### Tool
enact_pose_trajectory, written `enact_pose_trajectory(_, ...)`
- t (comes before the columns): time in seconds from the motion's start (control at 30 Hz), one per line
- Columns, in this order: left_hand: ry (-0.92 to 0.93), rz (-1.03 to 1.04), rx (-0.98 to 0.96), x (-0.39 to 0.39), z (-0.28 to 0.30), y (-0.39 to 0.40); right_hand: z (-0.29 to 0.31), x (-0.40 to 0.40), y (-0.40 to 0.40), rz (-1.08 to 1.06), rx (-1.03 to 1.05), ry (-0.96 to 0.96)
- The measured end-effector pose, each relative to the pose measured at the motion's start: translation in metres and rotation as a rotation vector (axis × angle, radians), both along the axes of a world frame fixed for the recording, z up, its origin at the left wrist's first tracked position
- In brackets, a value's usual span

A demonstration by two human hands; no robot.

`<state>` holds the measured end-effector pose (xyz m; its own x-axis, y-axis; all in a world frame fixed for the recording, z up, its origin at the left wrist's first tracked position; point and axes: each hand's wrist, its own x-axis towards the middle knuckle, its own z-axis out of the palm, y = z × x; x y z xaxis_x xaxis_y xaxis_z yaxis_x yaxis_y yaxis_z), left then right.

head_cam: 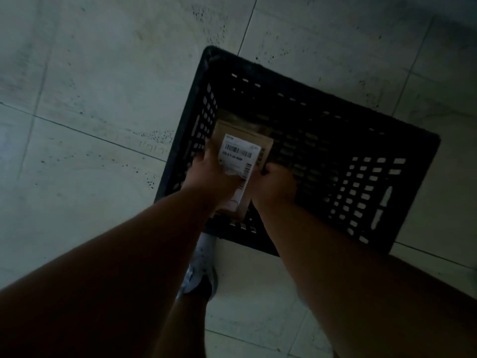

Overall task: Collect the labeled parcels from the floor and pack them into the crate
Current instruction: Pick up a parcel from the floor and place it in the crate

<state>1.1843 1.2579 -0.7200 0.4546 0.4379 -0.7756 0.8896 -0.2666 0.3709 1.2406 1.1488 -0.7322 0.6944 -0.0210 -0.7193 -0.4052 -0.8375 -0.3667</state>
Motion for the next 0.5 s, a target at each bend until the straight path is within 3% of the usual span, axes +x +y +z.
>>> enact_pose_trajectory(0.1, 0.046, -0.004, 0.003, -0.008, -0.016, 0.002, -0.016, -0.003, 0.005, 0.058, 0.003, 0.041)
enact_pose_trajectory(0.33, -0.003, -0.302, 0.226, -0.016, -0.016, -0.016, -0.024, -0.001, 0.02, -0.025, 0.032, 0.154)
enact_pose_trajectory(0.5, 0.088, -0.454, 0.15, -0.011, -0.007, -0.026, -0.012, 0.013, 0.009, 0.048, 0.132, 0.383)
